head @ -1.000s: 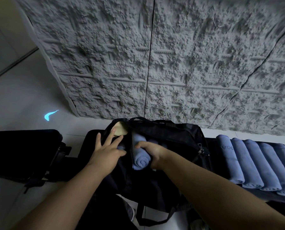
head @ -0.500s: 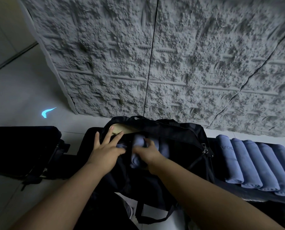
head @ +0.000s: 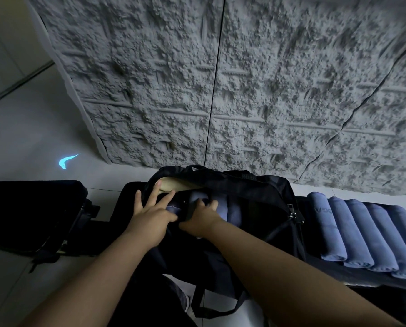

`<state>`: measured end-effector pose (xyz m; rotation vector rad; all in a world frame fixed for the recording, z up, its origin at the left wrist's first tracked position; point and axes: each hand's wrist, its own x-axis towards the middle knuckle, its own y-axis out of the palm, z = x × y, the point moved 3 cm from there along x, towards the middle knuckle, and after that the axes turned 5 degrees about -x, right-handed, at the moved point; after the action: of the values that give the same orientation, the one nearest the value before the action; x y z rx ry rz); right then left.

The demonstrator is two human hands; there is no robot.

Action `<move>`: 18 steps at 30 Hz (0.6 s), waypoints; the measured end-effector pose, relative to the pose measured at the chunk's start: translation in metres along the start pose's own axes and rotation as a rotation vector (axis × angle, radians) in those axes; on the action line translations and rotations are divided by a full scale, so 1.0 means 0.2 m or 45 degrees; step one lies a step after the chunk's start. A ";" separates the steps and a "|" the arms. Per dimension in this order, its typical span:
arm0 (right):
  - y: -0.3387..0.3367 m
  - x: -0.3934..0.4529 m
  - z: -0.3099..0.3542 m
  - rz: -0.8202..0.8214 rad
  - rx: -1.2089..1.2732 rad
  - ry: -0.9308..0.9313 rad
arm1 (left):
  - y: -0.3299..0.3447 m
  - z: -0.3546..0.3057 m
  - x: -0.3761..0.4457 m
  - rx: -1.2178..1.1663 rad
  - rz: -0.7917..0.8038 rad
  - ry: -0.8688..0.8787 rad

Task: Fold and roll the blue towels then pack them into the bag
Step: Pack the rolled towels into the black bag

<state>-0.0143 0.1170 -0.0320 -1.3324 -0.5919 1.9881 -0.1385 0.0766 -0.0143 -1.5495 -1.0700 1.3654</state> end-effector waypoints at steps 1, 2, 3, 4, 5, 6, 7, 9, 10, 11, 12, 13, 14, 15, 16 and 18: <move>0.01 -0.03 0.01 -0.007 -0.095 -0.044 | 0.00 0.00 0.00 -0.007 -0.002 -0.010; 0.02 -0.06 0.02 -0.033 -0.159 -0.093 | 0.01 -0.01 0.00 -0.020 -0.005 -0.017; 0.03 -0.08 0.02 -0.081 -0.191 -0.139 | 0.01 -0.01 0.00 -0.037 -0.007 -0.023; 0.04 -0.09 0.01 -0.144 -0.210 -0.189 | 0.02 -0.01 0.00 -0.048 -0.006 -0.026; 0.05 -0.09 0.00 -0.201 -0.209 -0.221 | 0.02 -0.01 0.00 -0.058 -0.003 -0.023; 0.05 -0.08 -0.02 -0.239 -0.190 -0.235 | 0.03 -0.01 0.00 -0.074 -0.003 -0.019; 0.05 -0.07 -0.04 -0.255 -0.155 -0.239 | 0.04 -0.01 0.00 -0.105 -0.005 -0.013; 0.05 -0.05 -0.09 -0.255 -0.097 -0.244 | 0.05 -0.01 -0.01 -0.183 -0.038 0.000; 0.04 -0.04 -0.10 -0.248 -0.103 -0.248 | 0.05 -0.02 -0.01 -0.204 -0.063 0.000; 0.04 -0.02 -0.11 -0.240 -0.135 -0.254 | 0.05 -0.02 -0.02 -0.210 -0.085 0.003; 0.05 -0.01 -0.12 -0.223 -0.183 -0.258 | 0.04 -0.02 -0.02 -0.198 -0.105 0.013; 0.05 0.01 -0.12 -0.198 -0.241 -0.257 | 0.03 -0.03 -0.03 -0.171 -0.126 0.032; 0.06 0.02 -0.12 -0.174 -0.293 -0.258 | 0.02 -0.03 -0.03 -0.132 -0.139 0.053; 0.07 0.03 -0.11 -0.152 -0.330 -0.264 | 0.01 -0.03 -0.03 -0.093 -0.135 0.067; 0.08 0.03 -0.12 -0.138 -0.353 -0.275 | 0.00 -0.03 -0.04 -0.062 -0.118 0.066; 0.08 0.03 -0.12 -0.120 -0.390 -0.295 | 0.00 -0.02 -0.05 -0.023 -0.074 0.025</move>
<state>0.0023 0.1102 -0.0561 -1.2265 -1.0844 2.0474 -0.1348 0.0676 -0.0116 -1.5299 -1.1093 1.3018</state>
